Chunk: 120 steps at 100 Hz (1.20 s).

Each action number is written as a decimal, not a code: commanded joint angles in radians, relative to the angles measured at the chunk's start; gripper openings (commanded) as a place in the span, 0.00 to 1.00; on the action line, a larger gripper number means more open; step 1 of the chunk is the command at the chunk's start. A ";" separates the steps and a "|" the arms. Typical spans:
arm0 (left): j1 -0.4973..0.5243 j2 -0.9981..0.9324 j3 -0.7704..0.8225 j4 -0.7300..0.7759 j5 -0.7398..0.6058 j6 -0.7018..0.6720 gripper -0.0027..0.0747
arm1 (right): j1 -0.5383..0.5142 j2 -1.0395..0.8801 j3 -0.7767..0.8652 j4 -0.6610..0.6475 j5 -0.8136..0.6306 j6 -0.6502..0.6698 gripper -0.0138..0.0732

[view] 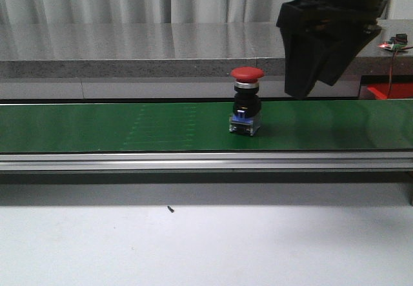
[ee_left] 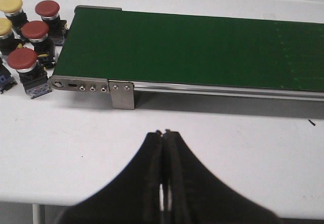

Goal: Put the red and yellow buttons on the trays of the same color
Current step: 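Lower the right gripper onto the red button on the belt and grasp, then move the red button into the red tray and open the right gripper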

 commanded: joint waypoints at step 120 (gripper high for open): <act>-0.009 0.011 -0.022 -0.013 -0.063 0.000 0.01 | -0.142 -0.044 -0.045 0.059 -0.211 -0.022 0.31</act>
